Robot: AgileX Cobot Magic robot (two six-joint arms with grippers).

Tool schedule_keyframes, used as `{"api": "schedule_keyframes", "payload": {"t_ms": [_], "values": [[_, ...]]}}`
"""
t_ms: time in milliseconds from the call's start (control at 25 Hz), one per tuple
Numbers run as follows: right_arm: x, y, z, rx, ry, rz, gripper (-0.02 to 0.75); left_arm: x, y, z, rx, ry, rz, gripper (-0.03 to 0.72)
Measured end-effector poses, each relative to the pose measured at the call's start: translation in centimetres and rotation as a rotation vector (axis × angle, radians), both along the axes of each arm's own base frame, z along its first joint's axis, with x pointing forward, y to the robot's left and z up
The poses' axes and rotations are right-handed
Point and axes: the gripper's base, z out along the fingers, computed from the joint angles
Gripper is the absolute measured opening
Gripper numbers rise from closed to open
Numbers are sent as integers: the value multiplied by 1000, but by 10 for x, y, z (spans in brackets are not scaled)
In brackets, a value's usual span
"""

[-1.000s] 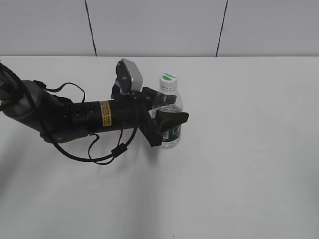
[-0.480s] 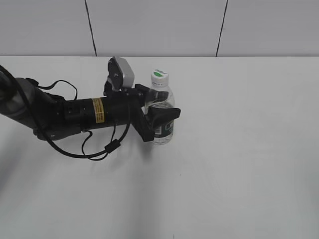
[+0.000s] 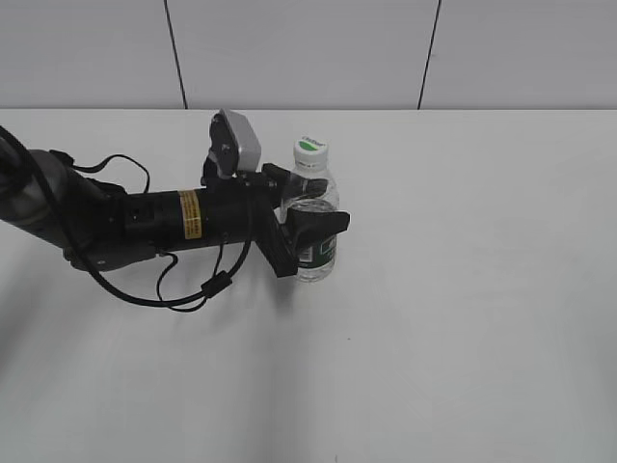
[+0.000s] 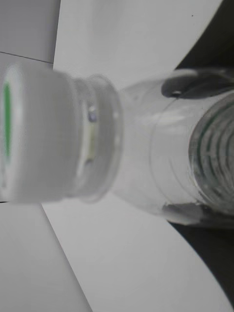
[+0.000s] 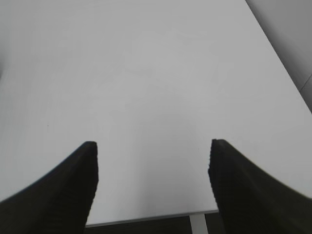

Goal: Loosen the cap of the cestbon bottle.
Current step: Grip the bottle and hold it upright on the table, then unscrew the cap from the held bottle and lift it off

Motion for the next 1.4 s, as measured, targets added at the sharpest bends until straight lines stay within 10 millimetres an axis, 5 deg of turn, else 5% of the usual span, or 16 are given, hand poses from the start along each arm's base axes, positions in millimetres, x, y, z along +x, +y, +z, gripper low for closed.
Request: {"api": "schedule_keyframes", "payload": {"t_ms": [160,440,960,1160,1400], "values": [[9,1,11,18,25,11,547,0,0,0,0,0,-1,401],[72,10,29,141,221,64,547,-1,0,0,6,-4,-17,400],[235,30,84,327,641,106,547,-2,-1,0,7,-8,-29,400],[288,70,85,306,713,145,547,-2,0,0,7,-8,-30,400],[328,129,69,269,776,195,547,-2,0,0,6,-9,-32,400]]}}
